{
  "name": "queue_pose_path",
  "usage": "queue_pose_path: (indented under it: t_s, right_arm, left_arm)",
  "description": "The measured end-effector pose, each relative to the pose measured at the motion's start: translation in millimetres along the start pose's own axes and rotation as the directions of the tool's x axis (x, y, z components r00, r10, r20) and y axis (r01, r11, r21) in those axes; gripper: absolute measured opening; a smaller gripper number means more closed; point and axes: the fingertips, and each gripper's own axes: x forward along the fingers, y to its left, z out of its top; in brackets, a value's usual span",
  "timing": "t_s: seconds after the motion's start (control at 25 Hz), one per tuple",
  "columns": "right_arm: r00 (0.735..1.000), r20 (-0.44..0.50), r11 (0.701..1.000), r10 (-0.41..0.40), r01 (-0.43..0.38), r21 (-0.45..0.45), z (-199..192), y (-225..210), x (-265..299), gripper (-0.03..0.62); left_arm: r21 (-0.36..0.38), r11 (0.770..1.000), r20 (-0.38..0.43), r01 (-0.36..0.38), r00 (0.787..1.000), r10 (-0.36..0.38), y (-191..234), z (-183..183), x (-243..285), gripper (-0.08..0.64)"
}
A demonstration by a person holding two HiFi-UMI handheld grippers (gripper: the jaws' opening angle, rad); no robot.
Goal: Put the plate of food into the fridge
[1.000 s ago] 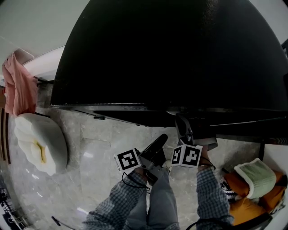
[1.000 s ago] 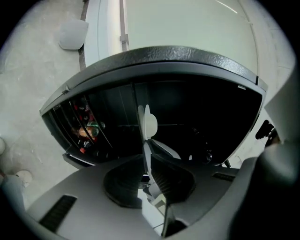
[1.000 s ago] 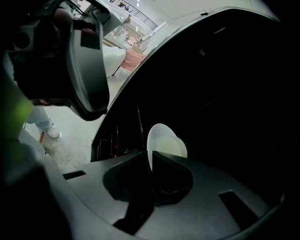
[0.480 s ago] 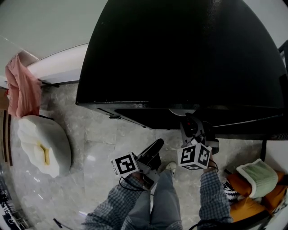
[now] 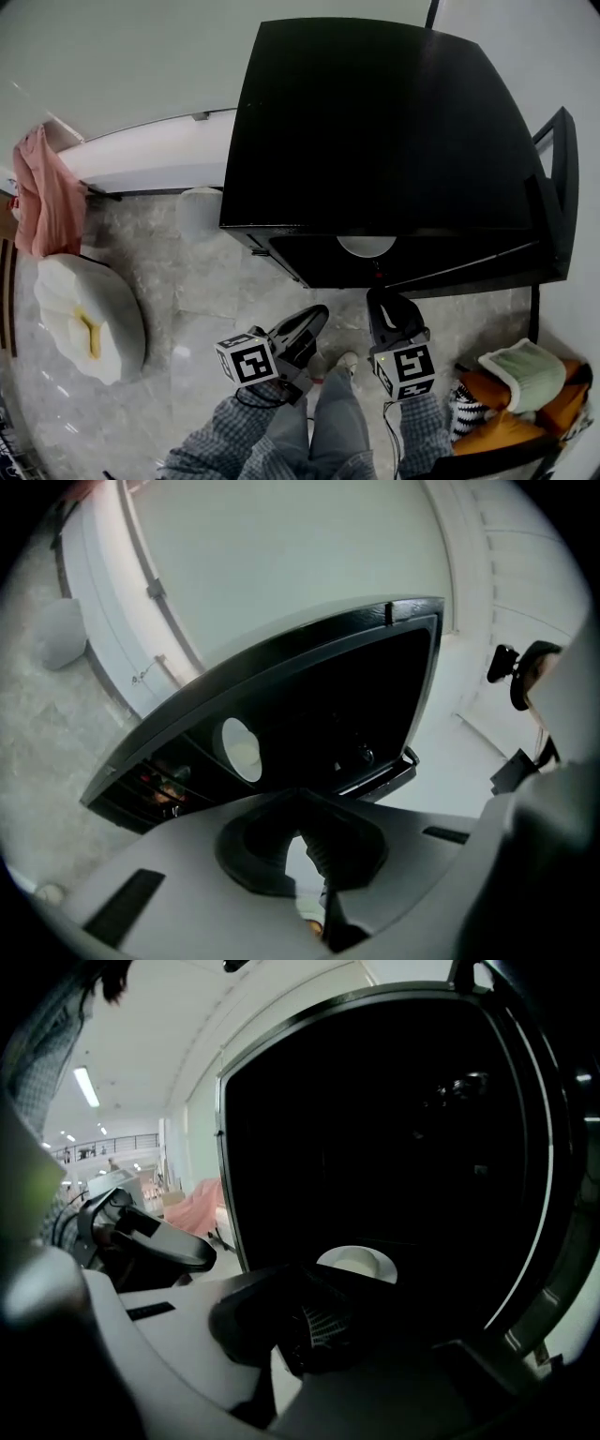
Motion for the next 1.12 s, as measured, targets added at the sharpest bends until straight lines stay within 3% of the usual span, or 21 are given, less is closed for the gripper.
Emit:
queue_pose_path:
  t_s: [0.32, 0.6, 0.8, 1.12]
  right_arm:
    - [0.997, 0.068, 0.967, 0.035, -0.051, 0.248, 27, 20, -57, 0.008]
    - [0.99, 0.136, 0.962, -0.017, -0.021, 0.273, 59, 17, -85, 0.008]
    - [0.987, 0.159, 0.972, -0.008, -0.029, 0.235, 75, 22, -99, 0.008]
    - [0.967, 0.254, 0.986, -0.015, -0.028, 0.165, 101, 28, -128, 0.008]
  left_arm:
    - [0.191, 0.975, -0.107, 0.113, 0.99, -0.094, -74, 6, -7, 0.006]
    - [0.292, 0.941, -0.171, 0.173, 0.977, -0.126, -111, 8, -13, 0.006]
    - [0.304, 0.928, -0.157, 0.214, 0.972, -0.173, -137, 17, -21, 0.006]
    - [0.411, 0.881, -0.168, 0.234, 0.969, -0.179, -169, 26, -25, 0.006]
